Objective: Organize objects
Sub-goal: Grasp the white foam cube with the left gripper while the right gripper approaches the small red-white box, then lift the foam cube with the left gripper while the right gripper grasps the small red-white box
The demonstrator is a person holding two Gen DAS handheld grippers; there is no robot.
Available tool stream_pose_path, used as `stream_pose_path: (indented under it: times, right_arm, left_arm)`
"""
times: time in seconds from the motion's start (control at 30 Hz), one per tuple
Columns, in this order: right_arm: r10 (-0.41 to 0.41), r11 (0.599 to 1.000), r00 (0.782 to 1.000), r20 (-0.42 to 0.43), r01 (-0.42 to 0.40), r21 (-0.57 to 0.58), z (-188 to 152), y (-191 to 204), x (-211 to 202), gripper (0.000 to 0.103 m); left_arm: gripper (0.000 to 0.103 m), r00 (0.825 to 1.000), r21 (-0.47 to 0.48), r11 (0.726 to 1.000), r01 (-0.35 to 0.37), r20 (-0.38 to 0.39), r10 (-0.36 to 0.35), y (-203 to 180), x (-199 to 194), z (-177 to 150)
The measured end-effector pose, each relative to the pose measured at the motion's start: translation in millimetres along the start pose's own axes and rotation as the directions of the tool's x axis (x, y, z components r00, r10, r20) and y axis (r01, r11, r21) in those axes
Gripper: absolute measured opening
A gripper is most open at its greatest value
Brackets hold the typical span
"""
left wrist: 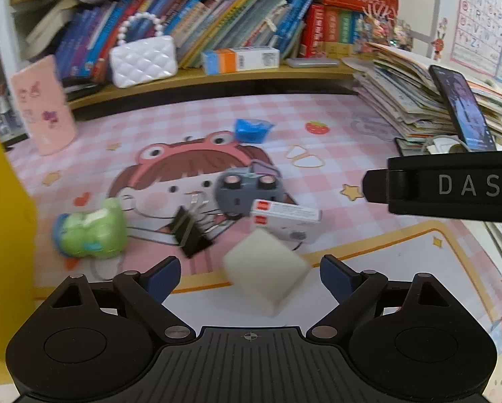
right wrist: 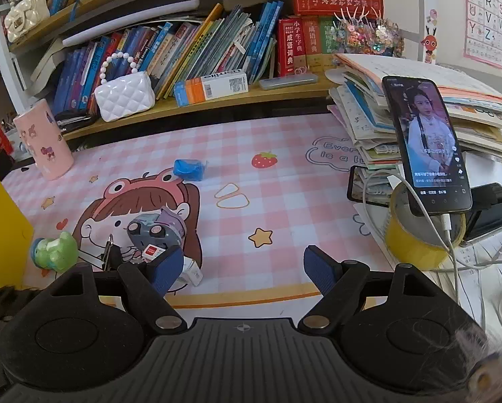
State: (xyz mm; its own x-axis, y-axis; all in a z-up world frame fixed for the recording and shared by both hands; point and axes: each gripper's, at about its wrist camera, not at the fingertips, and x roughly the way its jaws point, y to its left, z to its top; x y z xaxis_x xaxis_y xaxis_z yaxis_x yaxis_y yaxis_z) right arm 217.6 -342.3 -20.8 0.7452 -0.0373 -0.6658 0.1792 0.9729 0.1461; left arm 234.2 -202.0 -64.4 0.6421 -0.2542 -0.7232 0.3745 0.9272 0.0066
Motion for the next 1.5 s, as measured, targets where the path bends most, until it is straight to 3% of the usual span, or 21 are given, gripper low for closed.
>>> stream_pose_path:
  times: [0.1, 0.17, 0.23, 0.37, 0.43, 0.57, 0.63, 0.8, 0.97, 1.03, 1.17, 1.27, 1.5]
  right_arm:
    - [0.002, 1.000, 1.000, -0.008, -0.002, -0.003, 1.9, -2.0, 4.4, 0.079]
    - [0.005, 1.000, 1.000, -0.015, -0.006, -0.003, 3.8, -3.0, 7.9, 0.078]
    - [0.011, 1.000, 1.000, -0.019, -0.011, -0.005, 5.2, -3.2, 11.1, 0.078]
    - [0.035, 0.999, 0.999, -0.029, -0.035, -0.012, 6.5, -1.2, 18.2, 0.078]
    - [0.053, 0.998, 0.998, -0.037, -0.053, -0.016, 6.3, 0.9, 22.9, 0.078]
    - [0.087, 0.994, 0.994, -0.065, -0.091, -0.054, 2.4, 10.3, 36.0, 0.078]
    - [0.113, 0.990, 0.990, -0.085, -0.120, -0.080, -1.0, 16.7, 43.2, 0.072]
    - [0.157, 0.956, 0.982, -0.102, -0.177, -0.233, -7.9, 41.4, 60.9, 0.064]
    - [0.194, 0.927, 0.972, -0.131, -0.225, -0.301, -7.2, 54.7, 75.6, 0.044]
    - [0.189, 0.916, 0.972, -0.137, -0.225, -0.331, -7.4, 57.4, 76.7, 0.030]
    - [0.229, 0.893, 0.962, -0.149, -0.268, -0.361, -13.6, 60.3, 68.2, 0.014]
    - [0.234, 0.891, 0.962, -0.137, -0.269, -0.367, -19.8, 64.0, 55.7, 0.013]
    - [0.227, 0.945, 0.967, -0.120, -0.248, -0.215, -21.7, 60.5, 20.1, 0.013]
  left_arm:
    - [0.090, 1.000, 0.026, 1.000, -0.008, 0.001, 0.008, -5.9, 9.3, -0.3]
    - [0.081, 1.000, 0.033, 0.999, -0.008, -0.015, 0.009, -6.8, 16.4, -0.3]
    - [0.061, 0.999, 0.024, 1.000, 0.013, -0.039, -0.012, -5.0, 22.7, -1.2]
    - [0.049, 0.997, 0.003, 0.998, 0.067, -0.026, -0.067, 5.5, 18.4, -2.7]
    - [0.044, 0.998, -0.034, 0.998, 0.060, -0.031, -0.061, 16.2, 10.3, -3.1]
    - [0.043, 0.999, -0.115, 0.993, 0.016, -0.028, -0.020, 41.5, -10.3, -9.3]
    - [0.043, 0.999, -0.162, 0.987, -0.011, -0.035, 0.005, 53.3, -20.0, -13.4]
    - [0.043, 0.999, -0.254, 0.966, -0.045, -0.033, 0.038, 73.5, -42.3, -20.3]
    - [0.043, 0.998, -0.335, 0.941, -0.039, -0.052, 0.023, 88.6, -49.2, -27.7]
    - [0.043, 0.998, -0.358, 0.933, -0.045, -0.053, 0.028, 92.7, -52.5, -30.3]
    - [0.043, 0.998, -0.352, 0.934, -0.055, -0.043, 0.042, 93.8, -60.0, -32.8]
    - [0.043, 0.998, -0.344, 0.937, -0.059, -0.041, 0.047, 93.4, -64.8, -34.9]
    - [0.042, 1.000, -0.313, 0.949, -0.026, -0.011, 0.024, 88.5, -83.5, -42.6]
